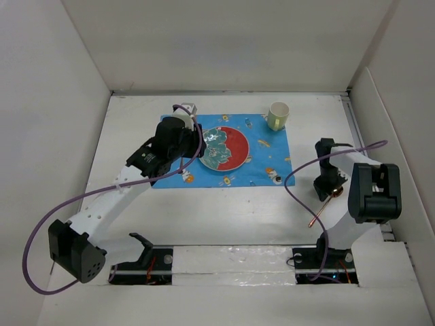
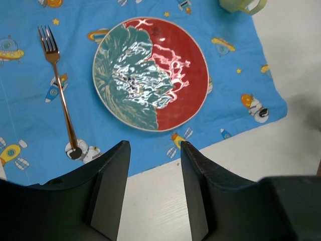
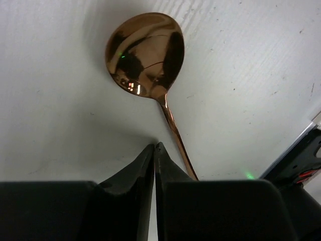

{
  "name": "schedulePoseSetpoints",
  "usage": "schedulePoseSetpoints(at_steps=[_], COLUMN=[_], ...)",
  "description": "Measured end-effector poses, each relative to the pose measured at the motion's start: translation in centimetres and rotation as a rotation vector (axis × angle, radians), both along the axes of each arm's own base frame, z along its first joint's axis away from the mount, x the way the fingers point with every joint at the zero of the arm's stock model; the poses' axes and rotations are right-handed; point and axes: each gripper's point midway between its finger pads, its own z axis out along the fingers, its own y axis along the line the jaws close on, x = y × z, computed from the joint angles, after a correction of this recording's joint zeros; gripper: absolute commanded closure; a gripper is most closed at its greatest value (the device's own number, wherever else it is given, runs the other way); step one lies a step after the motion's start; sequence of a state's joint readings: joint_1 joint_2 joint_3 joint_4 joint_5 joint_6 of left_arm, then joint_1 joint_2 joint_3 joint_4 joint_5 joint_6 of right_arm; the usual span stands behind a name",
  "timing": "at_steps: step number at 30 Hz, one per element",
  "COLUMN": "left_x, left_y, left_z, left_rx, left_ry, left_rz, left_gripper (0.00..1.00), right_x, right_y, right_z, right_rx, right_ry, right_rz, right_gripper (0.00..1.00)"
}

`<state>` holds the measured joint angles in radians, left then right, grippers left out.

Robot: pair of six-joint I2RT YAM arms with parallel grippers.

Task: Set the dinner table for one person

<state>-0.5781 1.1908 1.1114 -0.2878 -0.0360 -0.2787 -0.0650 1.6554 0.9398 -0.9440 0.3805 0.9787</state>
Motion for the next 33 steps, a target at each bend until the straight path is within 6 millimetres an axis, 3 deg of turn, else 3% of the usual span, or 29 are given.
schedulePoseSetpoints(at_steps=[3, 7, 10, 13, 16, 23, 33], left_x=[-0.5, -0.8, -0.7, -0.8, -0.8, -1.0, -1.0], left_y=[0.4, 0.5, 0.3, 0.3, 0.2, -0.2, -0.4], left_z=[-1.6, -2.3, -2.2, -2.1, -2.1, -2.0, -1.9], left_rx=[0.020, 0.027, 0.022, 0.020, 0.018, 0.003, -0.002], left_ry=[0.027, 0.044, 0.040, 0.039, 0.040, 0.043, 0.041], left_rz=[0.002, -0.001, -0.006, -0.009, -0.013, -0.035, -0.042], left_gripper=[0.59, 0.59, 0.59, 0.59, 0.59, 0.59, 0.59], right_x=[0.9, 3.3, 3.7, 1.7, -0.8, 0.7, 0.0], right_y=[0.2, 0.4, -1.5, -4.7, -6.3, -6.3, -3.4], right_z=[0.2, 1.1, 2.1, 1.9, 0.6, 0.5, 1.0], right_rx=[-0.015, -0.023, -0.021, -0.017, 0.002, 0.053, 0.141], right_ry=[-0.031, -0.138, -0.235, -0.303, -0.276, -0.270, -0.308], right_rz=[0.080, 0.136, 0.076, -0.063, -0.151, -0.052, 0.062], right_gripper=[0.82, 0.61, 0.53, 0.49, 0.46, 0.50, 0.49])
